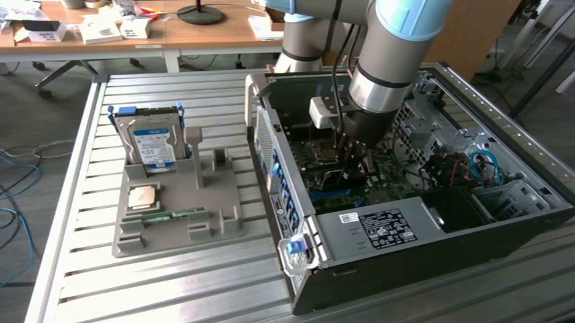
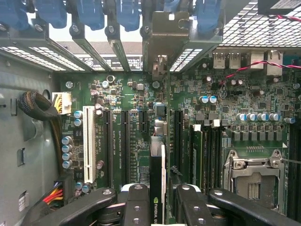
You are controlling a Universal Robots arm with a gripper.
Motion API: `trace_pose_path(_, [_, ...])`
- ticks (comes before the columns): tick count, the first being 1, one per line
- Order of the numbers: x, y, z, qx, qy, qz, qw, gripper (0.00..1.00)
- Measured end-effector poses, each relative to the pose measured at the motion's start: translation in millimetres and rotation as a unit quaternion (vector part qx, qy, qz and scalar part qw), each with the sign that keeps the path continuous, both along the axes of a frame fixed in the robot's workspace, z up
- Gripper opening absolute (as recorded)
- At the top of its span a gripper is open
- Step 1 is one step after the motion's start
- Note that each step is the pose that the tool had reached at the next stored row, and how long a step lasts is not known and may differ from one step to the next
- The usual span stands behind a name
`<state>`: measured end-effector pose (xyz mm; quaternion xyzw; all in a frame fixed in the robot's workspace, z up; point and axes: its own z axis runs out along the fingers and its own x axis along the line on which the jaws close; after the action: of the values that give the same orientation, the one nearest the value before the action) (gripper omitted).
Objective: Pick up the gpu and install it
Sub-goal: 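Insert the gpu into the slot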
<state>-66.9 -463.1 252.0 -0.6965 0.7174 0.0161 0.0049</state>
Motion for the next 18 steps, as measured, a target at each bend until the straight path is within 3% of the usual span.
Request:
trace_pose_path(1, [-0.1, -0.2, 0.1, 0.001, 0.0001, 0.0, 1.0, 0.27])
trace_pose_path(3, [-0.1, -0.3, 0.0, 0.0057, 0.0, 0.0, 1.0, 0.27])
trace_pose_path(18, [0.0, -1.3, -0.5, 0.0054, 0.0, 0.0, 1.0, 0.27])
